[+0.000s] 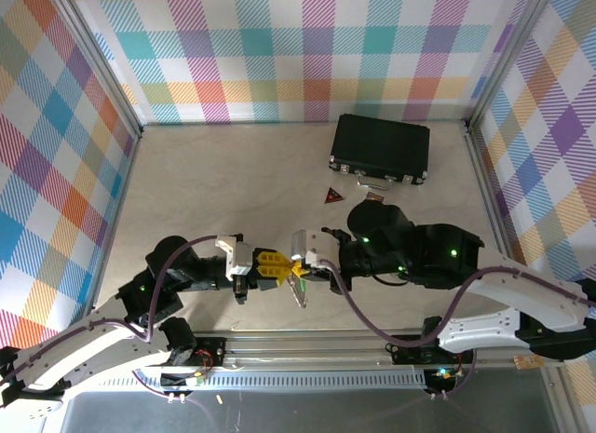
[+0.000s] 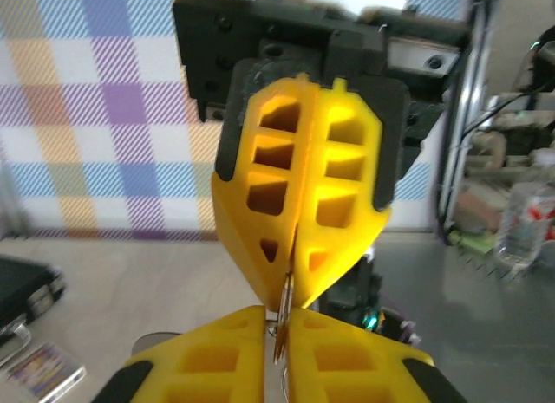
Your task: Put the keys on the keyring
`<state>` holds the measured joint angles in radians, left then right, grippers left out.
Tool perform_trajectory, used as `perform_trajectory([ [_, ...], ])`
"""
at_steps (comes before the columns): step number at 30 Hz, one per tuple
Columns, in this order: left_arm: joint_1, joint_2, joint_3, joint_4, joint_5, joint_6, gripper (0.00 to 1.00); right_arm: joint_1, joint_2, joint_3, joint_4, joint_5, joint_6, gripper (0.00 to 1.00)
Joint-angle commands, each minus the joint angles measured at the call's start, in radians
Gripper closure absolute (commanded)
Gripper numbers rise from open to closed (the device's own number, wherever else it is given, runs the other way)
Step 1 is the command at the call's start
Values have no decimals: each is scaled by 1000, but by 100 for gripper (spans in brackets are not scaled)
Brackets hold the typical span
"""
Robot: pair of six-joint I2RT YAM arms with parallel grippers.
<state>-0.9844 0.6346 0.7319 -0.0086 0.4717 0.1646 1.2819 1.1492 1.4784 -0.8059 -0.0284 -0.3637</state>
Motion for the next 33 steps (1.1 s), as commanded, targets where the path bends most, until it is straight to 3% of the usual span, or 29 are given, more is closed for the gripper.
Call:
perform_trajectory([
  [1, -5, 16, 87, -210, -139, 116, 84, 0, 65, 66, -133, 28, -75, 100],
  [10, -5, 65, 124, -261, -130, 150, 83, 3, 181, 137, -253, 58, -119, 100],
  [12, -5, 73, 127, -260, -115, 151, 100, 3, 184, 134, -254, 62, -118, 100],
  [13, -5, 74, 125, -254, -108, 148, 100, 4, 184, 133, -252, 61, -117, 100],
  [18, -5, 14, 54, -72, -14, 65, 100, 3, 102, 74, -140, -16, -75, 99],
  [24, -5, -7, -6, 181, 112, -54, 100, 2, 4, -19, 21, -82, -10, 74],
  [33, -5, 2, -70, 388, 174, -156, 100, 0, -64, -55, 84, -74, 20, 79],
])
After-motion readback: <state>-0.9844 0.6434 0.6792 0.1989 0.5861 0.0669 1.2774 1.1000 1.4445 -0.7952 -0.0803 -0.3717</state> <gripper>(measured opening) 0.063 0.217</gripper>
